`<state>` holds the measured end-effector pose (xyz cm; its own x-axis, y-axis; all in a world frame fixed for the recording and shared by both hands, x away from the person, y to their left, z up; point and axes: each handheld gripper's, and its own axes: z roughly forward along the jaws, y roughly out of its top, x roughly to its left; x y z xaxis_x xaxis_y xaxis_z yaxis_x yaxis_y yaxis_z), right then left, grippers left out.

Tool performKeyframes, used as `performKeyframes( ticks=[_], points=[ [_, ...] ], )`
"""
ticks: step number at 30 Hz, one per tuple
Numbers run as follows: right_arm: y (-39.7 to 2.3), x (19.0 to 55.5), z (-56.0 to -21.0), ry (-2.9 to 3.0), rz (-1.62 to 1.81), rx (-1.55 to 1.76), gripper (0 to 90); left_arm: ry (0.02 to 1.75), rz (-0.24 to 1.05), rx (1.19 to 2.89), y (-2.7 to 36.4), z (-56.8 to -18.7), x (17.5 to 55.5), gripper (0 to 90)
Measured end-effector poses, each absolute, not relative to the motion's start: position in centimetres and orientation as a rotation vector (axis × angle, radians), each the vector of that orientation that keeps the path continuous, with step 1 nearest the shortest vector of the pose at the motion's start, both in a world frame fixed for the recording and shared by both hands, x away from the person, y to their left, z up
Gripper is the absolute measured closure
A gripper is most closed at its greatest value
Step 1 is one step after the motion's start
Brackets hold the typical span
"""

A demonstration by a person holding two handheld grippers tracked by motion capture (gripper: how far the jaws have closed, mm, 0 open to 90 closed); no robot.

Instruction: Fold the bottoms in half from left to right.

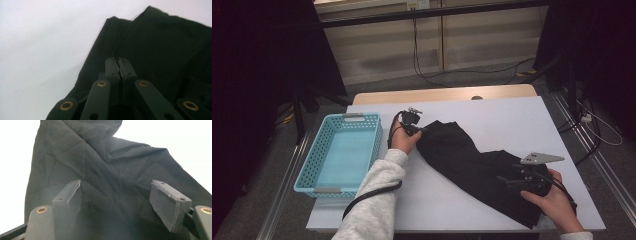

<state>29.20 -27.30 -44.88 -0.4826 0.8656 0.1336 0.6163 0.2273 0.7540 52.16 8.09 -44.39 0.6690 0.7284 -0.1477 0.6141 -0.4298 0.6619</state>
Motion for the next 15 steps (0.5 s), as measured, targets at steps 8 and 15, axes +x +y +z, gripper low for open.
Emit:
performKeyframes(
  ticks=[8,15],
  points=[
    [-27.2,29.2,-45.0,2.197,1.109,1.388,25.9,1.076,0.193,2.129,10.5,-43.2,51.5,87.1],
    [-27.2,29.3,-45.0,2.198,1.111,1.383,25.7,1.100,0.160,2.172,10.3,-44.0,51.5,82.0]
  ],
)
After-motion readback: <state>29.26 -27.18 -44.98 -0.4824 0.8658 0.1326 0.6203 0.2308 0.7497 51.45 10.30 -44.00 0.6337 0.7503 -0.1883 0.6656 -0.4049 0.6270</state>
